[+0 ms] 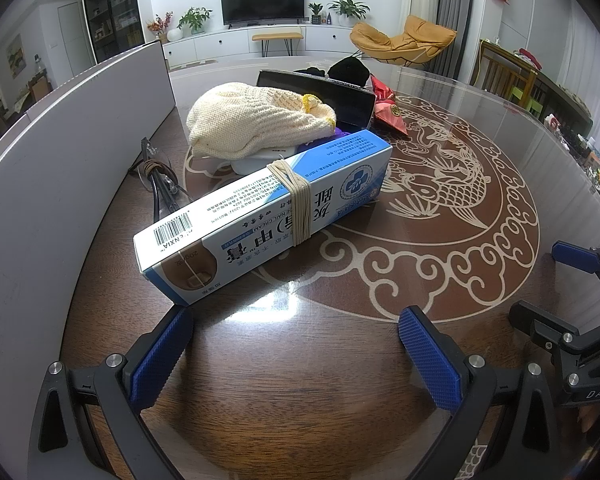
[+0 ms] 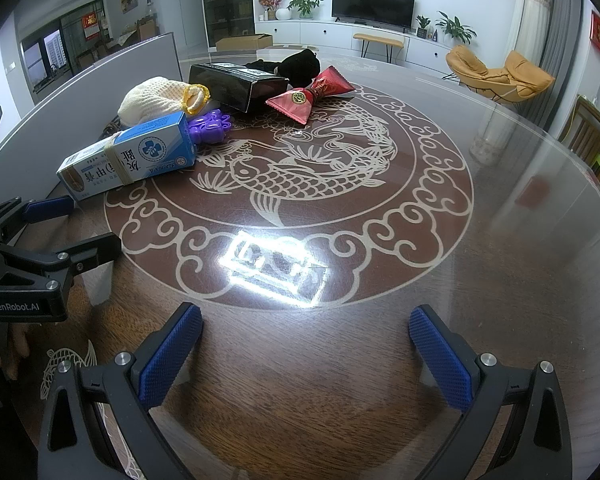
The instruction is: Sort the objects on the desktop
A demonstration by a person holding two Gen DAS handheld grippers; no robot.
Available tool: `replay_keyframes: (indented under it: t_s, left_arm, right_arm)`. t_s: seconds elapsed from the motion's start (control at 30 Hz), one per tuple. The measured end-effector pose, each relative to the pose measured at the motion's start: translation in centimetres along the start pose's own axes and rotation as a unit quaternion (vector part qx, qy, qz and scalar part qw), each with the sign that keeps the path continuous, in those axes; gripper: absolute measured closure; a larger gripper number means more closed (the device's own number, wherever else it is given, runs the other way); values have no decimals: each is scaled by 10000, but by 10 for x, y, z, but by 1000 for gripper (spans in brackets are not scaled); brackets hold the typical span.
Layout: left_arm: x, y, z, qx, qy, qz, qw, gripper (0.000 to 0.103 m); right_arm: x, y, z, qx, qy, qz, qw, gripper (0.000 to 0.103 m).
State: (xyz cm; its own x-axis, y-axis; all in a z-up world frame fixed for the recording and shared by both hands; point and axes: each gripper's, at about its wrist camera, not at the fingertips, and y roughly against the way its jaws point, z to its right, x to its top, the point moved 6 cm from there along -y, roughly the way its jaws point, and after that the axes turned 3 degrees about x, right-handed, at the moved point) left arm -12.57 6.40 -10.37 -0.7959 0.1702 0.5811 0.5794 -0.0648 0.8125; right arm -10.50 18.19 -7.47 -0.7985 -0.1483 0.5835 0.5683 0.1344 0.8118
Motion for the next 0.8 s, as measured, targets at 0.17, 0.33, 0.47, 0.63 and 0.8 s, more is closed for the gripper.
replay_keyframes:
  t_s: [0.17, 0.33, 0.47, 0.63, 0.8]
  left_arm:
    - [-1, -2, 1, 22, 17, 16, 10000, 0]
    - [2, 13, -8, 45, 346, 432, 9985, 0]
    - [-1, 21, -17, -279, 787, 487, 9953, 0]
    - [-3, 30, -17, -57, 694, 597, 9958, 0]
    - [-2, 41, -12, -53, 576, 746, 9955, 0]
  right_arm:
    - [0, 0, 0, 2, 3, -1, 10000, 0]
    - [0, 0, 0, 3, 4, 0, 10000, 0]
    - [0, 1, -1, 4, 6, 0, 10000, 0]
    - [0, 0, 0, 6, 8, 0, 10000, 0]
    - [0, 1, -1, 7, 10, 0, 10000, 0]
